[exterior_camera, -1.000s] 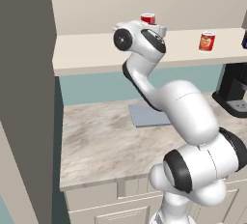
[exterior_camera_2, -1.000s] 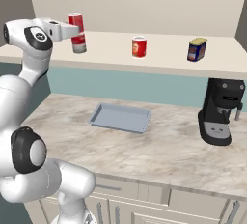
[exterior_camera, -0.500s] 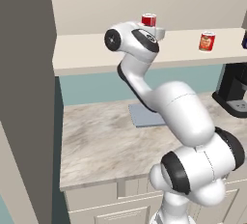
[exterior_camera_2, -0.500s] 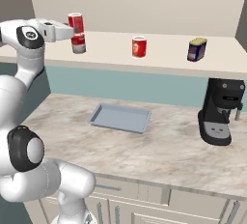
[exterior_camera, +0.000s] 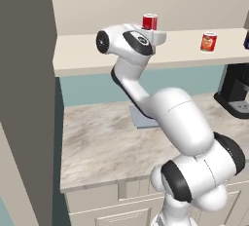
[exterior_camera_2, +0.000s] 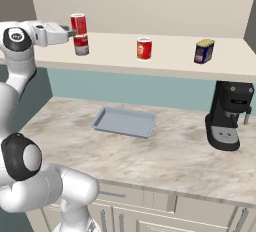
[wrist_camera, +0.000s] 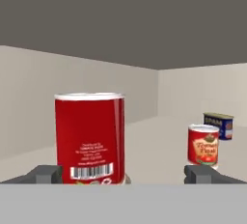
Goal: Stack two cans on top of the other two cans in the cabinet.
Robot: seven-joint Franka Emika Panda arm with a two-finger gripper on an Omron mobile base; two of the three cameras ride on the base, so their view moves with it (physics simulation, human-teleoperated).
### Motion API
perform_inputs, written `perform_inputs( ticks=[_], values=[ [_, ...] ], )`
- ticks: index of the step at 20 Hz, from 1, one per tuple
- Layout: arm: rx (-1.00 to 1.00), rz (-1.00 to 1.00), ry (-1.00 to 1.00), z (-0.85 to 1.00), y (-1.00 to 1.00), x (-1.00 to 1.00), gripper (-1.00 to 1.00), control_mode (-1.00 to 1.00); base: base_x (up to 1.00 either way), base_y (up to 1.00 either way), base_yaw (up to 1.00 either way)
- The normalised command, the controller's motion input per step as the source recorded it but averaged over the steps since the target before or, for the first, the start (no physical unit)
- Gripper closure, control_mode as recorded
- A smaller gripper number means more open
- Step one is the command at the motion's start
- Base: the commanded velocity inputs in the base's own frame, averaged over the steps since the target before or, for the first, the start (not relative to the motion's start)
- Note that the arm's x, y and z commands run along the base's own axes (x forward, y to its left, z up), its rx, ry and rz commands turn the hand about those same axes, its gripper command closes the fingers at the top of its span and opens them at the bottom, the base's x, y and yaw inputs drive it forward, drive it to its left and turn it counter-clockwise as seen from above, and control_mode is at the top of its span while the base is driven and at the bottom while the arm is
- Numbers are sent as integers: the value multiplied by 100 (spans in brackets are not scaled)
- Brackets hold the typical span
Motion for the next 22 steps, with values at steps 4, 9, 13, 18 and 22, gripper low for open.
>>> perform_inputs(
  ticks=[4, 9, 13, 18, 22],
  values=[
    [0, -5, 0, 0, 0, -52, -100, -100, 0, 0, 0],
    [0, 0, 0, 0, -10, -62, -100, -100, 0, 0, 0],
    [0, 0, 2, 0, -27, -58, -100, -100, 0, 0, 0],
    [0, 7, 0, 0, -46, -53, -100, -100, 0, 0, 0],
    [0, 16, 0, -3, -59, -44, -100, -100, 0, 0, 0]
  ],
)
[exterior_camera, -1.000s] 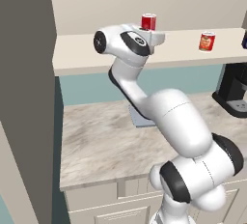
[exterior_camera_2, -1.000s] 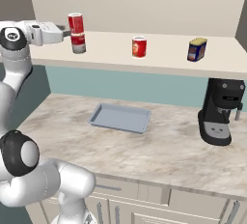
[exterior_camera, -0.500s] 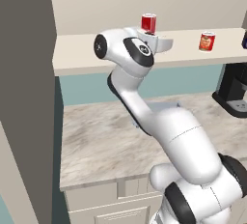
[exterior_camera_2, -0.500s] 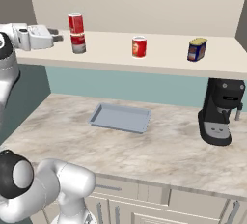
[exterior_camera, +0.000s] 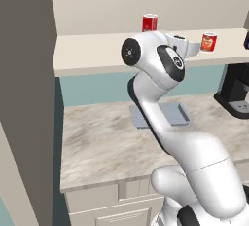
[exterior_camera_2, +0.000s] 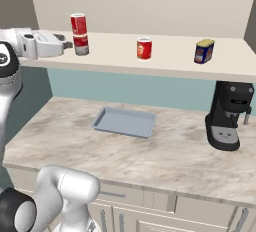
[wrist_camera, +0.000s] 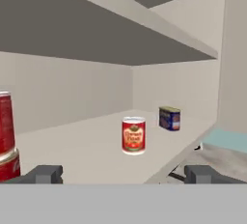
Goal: Stack two cans on top of the other two cans in the cabinet.
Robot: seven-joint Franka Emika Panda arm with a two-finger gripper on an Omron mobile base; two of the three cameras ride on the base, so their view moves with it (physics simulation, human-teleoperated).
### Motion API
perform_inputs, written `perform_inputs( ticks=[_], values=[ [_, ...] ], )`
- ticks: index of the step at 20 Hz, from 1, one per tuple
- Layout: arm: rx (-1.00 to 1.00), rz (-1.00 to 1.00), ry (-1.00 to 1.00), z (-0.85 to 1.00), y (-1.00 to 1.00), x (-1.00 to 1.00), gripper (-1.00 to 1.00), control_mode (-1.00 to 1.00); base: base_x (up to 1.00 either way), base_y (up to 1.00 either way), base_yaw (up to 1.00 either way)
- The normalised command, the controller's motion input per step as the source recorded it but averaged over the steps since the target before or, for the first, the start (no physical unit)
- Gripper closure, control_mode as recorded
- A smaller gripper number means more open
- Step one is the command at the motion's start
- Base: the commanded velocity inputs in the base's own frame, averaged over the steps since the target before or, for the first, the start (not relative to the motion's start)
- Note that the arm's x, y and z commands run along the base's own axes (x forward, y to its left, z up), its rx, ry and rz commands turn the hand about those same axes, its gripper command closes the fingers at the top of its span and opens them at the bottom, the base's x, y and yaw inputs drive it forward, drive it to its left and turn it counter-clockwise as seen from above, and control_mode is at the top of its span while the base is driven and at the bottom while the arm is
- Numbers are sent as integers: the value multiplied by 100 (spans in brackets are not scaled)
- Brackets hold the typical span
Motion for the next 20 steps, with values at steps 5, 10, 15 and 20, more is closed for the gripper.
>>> perform_inputs(
  ticks=[5, 10, 15, 20],
  values=[
    [0, 15, 0, -8, -60, -39, -100, -100, 0, 0, 0],
    [-1, 15, -1, -20, -53, -29, -100, -100, 0, 0, 0],
    [-7, 11, -10, -25, -41, -6, -100, -100, 0, 0, 0],
    [-7, -1, -3, -18, -34, 9, -100, -100, 0, 0, 0]
  ],
)
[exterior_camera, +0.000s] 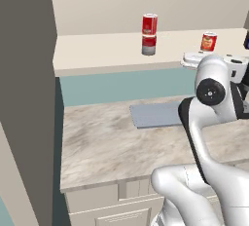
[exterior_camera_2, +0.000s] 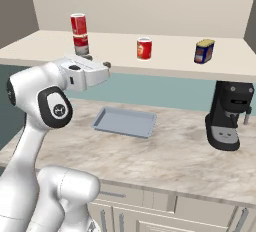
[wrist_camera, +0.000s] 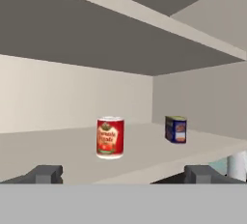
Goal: Stack two cans on top of the other two cans in the cabinet.
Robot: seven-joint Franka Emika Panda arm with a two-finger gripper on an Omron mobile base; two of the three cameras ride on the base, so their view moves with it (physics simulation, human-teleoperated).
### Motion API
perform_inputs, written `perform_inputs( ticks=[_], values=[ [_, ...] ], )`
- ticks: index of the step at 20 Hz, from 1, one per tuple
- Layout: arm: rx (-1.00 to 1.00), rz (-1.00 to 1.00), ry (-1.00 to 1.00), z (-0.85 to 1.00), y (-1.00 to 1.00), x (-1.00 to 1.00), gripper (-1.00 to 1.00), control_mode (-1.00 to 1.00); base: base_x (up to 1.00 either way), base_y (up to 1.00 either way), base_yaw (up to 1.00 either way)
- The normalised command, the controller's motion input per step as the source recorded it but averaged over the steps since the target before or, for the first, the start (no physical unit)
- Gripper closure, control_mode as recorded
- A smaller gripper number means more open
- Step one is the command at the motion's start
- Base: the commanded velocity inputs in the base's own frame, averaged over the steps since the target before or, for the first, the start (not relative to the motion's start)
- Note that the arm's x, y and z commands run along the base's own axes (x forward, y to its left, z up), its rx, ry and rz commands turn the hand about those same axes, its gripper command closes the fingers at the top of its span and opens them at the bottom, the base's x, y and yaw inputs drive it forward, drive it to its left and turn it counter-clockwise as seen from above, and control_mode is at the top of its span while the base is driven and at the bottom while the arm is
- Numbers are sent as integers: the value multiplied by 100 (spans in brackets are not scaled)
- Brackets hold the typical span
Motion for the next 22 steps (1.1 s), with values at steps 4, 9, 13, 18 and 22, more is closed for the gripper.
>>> perform_inputs(
  ticks=[4, 9, 13, 18, 22],
  values=[
    [-11, 0, 0, -5, -21, 22, -100, -100, 0, 0, 0],
    [-12, -1, 0, 0, -13, 31, -100, -100, 0, 0, 0],
    [-7, -1, 2, 4, -15, 30, -100, -100, 0, 0, 0],
    [-1, 0, 11, 7, -15, 31, -100, -100, 0, 0, 0],
    [0, -2, 11, 14, -8, 28, -100, -100, 0, 0, 0]
  ],
)
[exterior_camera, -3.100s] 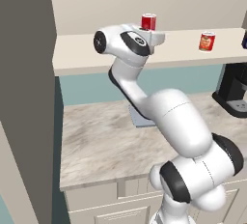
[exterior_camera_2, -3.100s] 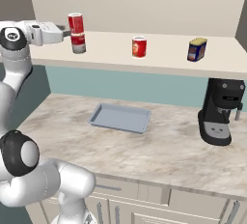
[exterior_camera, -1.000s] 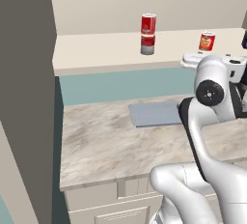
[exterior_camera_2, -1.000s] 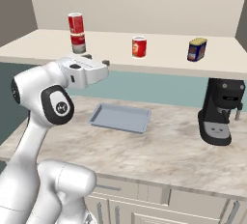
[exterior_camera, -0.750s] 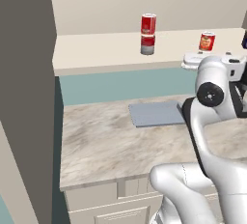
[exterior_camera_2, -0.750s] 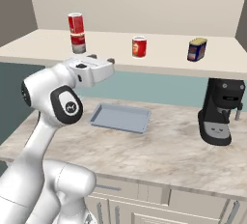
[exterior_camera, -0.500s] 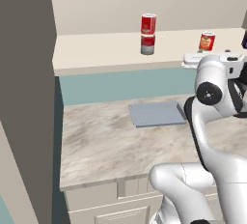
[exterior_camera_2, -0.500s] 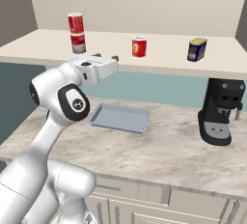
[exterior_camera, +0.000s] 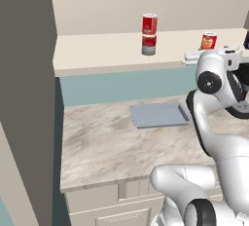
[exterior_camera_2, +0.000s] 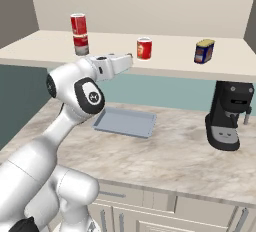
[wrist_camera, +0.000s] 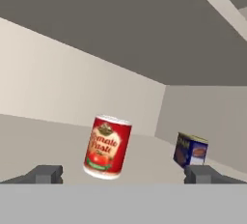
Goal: Stack two cans on top of the other two cans in the cabinet.
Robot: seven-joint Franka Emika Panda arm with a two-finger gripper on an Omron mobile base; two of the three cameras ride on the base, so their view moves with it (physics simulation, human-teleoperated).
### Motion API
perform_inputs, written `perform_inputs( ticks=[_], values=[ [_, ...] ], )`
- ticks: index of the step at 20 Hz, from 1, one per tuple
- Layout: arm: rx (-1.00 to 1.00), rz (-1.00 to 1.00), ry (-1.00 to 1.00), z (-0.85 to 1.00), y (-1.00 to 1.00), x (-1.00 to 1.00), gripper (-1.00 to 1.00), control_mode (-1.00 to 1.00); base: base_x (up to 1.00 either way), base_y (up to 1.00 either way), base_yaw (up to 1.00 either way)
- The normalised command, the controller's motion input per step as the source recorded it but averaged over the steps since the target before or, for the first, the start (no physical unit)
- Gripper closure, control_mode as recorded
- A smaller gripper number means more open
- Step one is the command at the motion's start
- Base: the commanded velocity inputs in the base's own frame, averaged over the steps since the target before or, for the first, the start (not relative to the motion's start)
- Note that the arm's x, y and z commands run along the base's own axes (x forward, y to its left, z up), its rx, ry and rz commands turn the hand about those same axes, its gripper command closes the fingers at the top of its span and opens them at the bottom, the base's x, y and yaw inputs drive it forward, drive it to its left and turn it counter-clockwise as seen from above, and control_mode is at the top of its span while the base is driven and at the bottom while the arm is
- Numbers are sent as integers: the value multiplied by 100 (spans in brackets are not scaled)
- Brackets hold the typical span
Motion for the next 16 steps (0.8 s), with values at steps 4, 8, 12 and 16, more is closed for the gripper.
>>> perform_inputs(
  ticks=[4, 8, 12, 16],
  values=[
    [1, -1, 6, 20, -7, 22, -100, -100, 0, 0, 0],
    [4, 0, 6, 19, -14, 16, -100, -100, 0, 0, 0],
    [9, -5, 7, 16, -15, 9, -100, -100, 0, 0, 0],
    [12, -11, 4, 13, -3, 5, -100, -100, 0, 0, 0]
  ],
)
